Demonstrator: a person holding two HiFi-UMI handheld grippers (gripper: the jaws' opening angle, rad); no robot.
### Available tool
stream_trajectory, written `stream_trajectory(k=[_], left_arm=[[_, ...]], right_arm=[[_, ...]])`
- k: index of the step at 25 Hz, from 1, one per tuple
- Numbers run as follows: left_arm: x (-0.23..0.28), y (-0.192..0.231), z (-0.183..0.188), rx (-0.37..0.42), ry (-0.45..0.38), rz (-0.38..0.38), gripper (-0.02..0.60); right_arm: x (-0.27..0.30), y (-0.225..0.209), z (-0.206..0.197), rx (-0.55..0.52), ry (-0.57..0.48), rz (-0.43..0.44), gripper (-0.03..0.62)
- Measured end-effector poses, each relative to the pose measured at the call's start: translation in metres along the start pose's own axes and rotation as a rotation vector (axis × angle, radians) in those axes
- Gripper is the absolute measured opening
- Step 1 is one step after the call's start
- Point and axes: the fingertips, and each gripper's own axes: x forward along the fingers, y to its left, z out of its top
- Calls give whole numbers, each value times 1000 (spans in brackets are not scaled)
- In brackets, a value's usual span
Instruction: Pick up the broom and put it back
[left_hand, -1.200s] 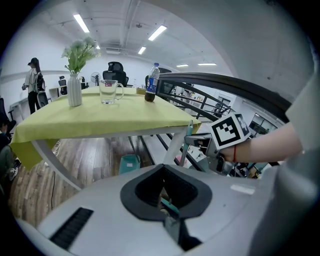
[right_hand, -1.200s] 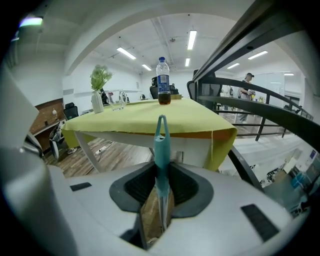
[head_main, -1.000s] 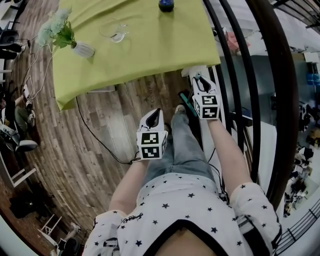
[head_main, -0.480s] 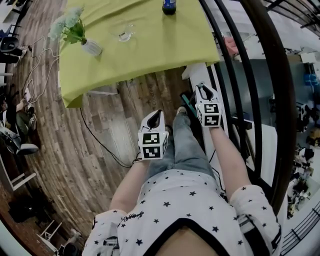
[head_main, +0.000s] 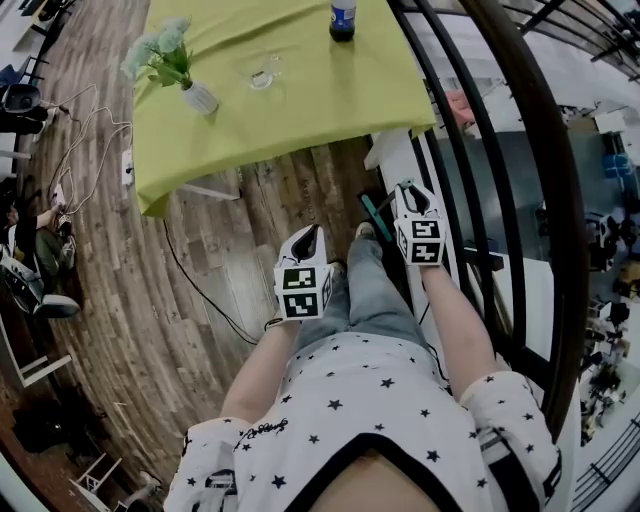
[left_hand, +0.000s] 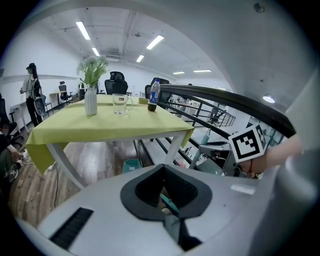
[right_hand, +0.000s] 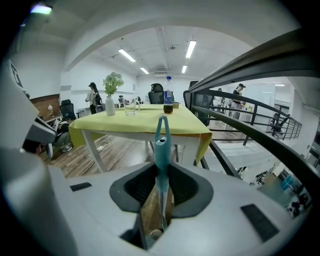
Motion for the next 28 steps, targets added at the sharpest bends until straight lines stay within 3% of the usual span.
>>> stream_trajectory(k=[9, 28], left_arm=[[-29, 15, 1, -26, -49, 46, 11], [-82, 87, -10, -187, -135, 270, 11]], right_arm=[[-24, 26, 23, -38, -46, 33, 77], [-15, 118, 67, -145, -86, 234, 77]])
